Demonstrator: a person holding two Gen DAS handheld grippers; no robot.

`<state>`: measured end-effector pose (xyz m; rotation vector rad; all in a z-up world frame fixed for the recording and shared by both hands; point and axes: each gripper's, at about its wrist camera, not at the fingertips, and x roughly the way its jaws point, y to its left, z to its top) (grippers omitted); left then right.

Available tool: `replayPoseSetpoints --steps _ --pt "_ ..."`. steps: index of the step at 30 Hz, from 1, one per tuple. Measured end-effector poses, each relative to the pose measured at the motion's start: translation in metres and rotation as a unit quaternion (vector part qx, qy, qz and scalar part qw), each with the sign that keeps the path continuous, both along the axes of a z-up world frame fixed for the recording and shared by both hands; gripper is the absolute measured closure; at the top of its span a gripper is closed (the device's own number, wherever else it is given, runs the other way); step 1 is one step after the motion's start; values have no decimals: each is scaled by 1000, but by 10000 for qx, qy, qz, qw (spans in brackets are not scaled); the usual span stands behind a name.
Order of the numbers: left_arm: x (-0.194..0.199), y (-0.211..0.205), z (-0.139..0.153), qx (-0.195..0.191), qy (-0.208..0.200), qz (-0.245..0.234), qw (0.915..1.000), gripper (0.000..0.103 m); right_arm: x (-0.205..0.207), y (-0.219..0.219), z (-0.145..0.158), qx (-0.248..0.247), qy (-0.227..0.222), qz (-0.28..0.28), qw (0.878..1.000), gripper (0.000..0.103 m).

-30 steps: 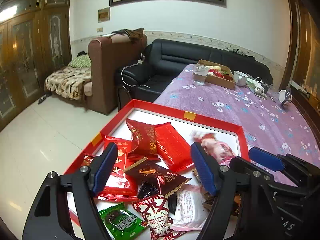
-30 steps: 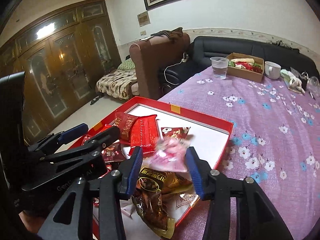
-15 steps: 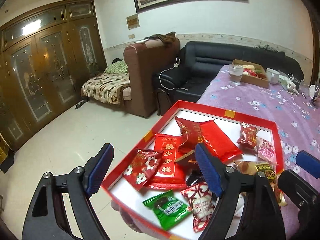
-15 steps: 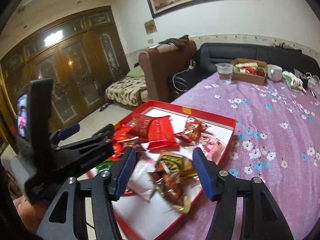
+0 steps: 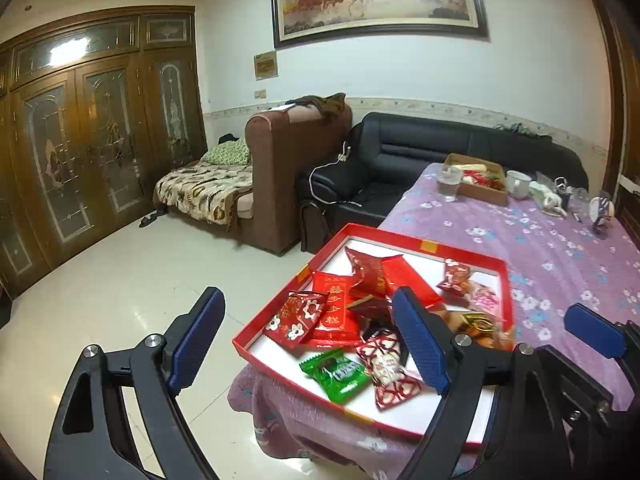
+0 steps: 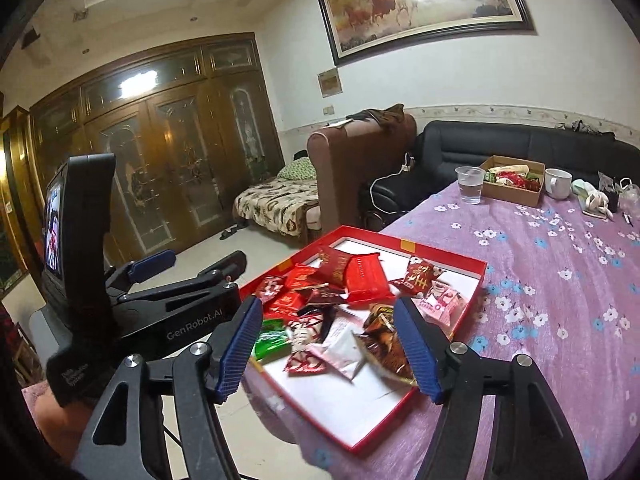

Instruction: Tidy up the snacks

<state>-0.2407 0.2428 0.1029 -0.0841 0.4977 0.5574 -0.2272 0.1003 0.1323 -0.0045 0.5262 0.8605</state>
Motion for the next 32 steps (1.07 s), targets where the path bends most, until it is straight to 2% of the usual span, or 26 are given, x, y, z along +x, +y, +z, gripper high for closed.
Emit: replayPoseSetpoints --steps 10,15,22,29,32 --pt "-19 -23 17 155 -85 -138 9997 16 -28 -22 20 215 -410 -115 9989 29" --pt "-20 -35 22 231 -66 -348 9991 16 -26 -31 23 314 -355 -189 9987 29" --pt "-18 -39 23 124 -59 -506 9986 16 -18 -38 23 409 -281 -254 9984 27" --pt "-22 -45 27 48 -447 -796 9958 16 -9 -44 18 577 -117 -306 9978 26" --pt "-18 -47 28 83 -426 -771 9961 15 -1 -50 17 658 -12 -411 9970 26"
